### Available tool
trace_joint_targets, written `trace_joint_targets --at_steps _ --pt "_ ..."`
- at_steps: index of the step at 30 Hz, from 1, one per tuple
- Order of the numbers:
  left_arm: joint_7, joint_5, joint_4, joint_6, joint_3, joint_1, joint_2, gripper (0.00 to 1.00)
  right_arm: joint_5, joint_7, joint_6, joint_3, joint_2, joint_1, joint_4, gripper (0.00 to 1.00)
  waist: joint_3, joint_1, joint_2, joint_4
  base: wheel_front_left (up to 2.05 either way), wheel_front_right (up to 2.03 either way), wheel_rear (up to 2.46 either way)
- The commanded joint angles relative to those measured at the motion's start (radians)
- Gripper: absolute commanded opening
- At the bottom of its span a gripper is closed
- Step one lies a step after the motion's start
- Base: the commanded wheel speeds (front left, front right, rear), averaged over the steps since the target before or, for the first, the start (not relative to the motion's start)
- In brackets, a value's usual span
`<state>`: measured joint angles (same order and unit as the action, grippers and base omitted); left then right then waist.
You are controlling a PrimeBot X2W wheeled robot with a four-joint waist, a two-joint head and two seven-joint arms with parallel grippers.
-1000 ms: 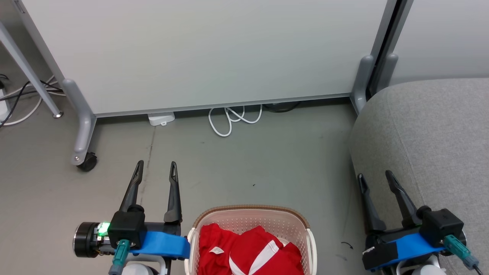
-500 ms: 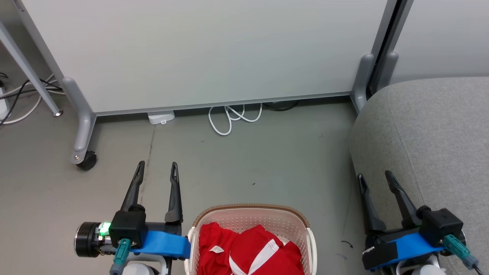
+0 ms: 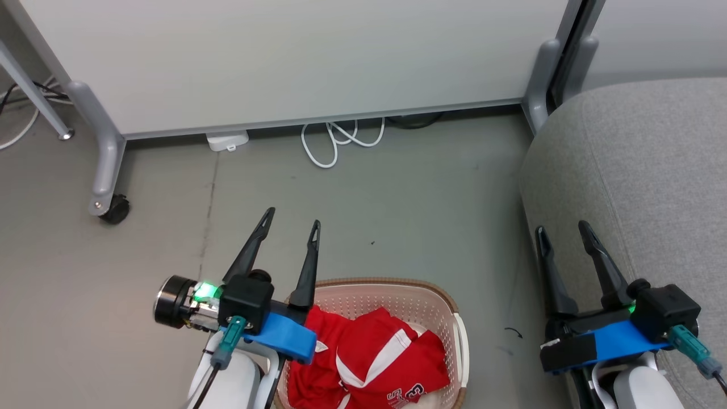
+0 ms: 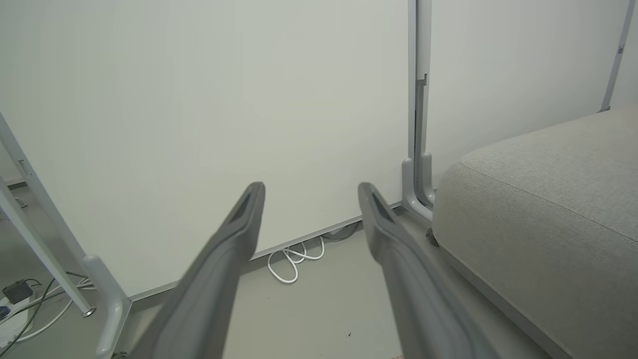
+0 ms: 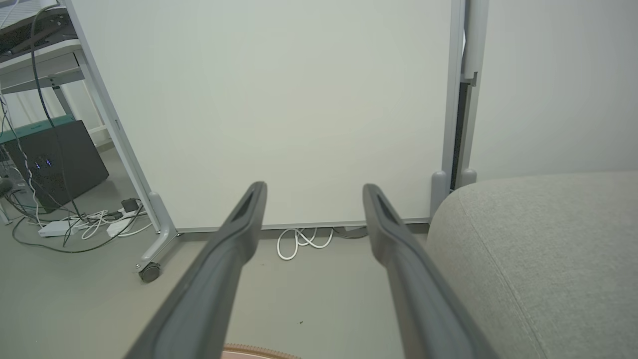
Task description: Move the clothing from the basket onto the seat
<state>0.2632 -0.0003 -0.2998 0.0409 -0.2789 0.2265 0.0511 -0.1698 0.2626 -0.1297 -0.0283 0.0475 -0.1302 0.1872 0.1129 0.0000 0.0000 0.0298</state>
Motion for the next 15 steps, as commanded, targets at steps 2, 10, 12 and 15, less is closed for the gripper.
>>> trace_joint_targets --at_steps 2,10,12,15 --pt "0.002 0.018 -0.048 0.021 -0.031 0.058 0.008 1.0 -0.007 0.003 -0.002 0.0 0.005 -0.032 -0.011 1.0 0.055 0.0 0.0 -0.015 0.0 0.0 0.0" --pt "0.002 0.056 -0.191 0.06 -0.132 0.175 0.03 1.0 0.0 0.003 -0.001 0.0 0.005 -0.095 -0.035 1.0 0.179 0.0 0.0 -0.051 0.0 0.0 0.0" --pt "0.002 0.059 -0.232 0.067 -0.155 0.209 0.038 1.0 0.002 0.003 -0.001 -0.004 0.005 -0.113 -0.041 1.0 0.214 0.0 0.0 -0.06 0.0 0.0 0.0" --pt "0.002 0.07 -0.299 0.076 -0.198 0.254 0.051 1.0 0.003 0.003 -0.001 -0.011 0.005 -0.143 -0.049 1.0 0.264 0.0 0.0 -0.073 0.0 0.0 0.0"
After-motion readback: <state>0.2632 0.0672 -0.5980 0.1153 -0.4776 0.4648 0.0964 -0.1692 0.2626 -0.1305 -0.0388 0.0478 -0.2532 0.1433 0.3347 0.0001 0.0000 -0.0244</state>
